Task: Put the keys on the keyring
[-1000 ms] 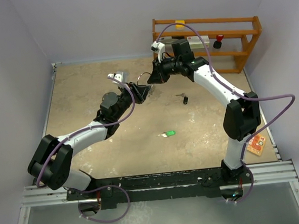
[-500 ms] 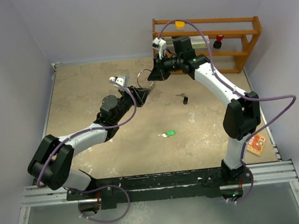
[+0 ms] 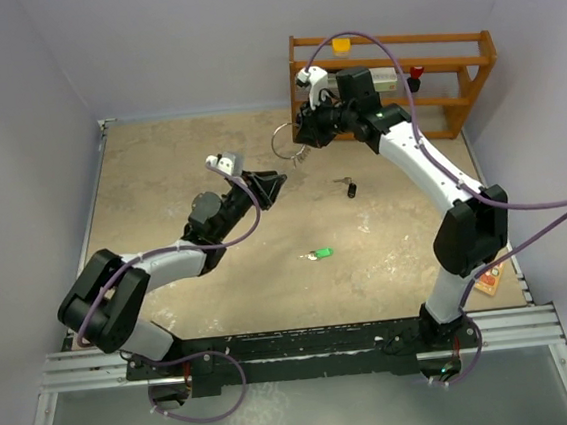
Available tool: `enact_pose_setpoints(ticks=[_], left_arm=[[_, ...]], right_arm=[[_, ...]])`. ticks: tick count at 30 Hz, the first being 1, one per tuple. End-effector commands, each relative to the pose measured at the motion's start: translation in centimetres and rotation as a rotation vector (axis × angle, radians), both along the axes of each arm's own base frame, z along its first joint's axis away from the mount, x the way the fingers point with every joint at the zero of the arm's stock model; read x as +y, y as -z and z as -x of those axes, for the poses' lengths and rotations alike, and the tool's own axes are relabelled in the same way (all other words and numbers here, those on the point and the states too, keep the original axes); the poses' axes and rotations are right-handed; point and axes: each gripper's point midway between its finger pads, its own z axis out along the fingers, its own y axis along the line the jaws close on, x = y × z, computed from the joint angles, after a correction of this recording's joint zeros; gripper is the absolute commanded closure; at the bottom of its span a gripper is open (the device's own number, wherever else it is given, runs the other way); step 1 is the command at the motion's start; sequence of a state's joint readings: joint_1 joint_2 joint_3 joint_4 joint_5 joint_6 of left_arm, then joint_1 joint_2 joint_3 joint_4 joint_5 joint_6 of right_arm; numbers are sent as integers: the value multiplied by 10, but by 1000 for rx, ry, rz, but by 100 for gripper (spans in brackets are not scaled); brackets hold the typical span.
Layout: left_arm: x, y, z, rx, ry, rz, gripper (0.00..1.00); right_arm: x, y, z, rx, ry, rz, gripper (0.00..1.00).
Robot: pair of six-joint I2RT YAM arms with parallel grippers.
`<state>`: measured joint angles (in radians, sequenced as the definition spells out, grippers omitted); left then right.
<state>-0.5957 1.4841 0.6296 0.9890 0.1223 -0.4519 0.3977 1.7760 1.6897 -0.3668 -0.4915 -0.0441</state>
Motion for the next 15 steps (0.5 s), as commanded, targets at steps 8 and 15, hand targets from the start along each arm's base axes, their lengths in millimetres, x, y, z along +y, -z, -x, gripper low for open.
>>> enact_pose_setpoints(ticks=[8,15], left_arm=[[-9,-13,15,-190,100,127,67],[-12,-21,20,-271,133,146,67]], right_arm=[[-10,-38,7,-148,32,76,100],[-7,-38,13,-150,3,73,100]])
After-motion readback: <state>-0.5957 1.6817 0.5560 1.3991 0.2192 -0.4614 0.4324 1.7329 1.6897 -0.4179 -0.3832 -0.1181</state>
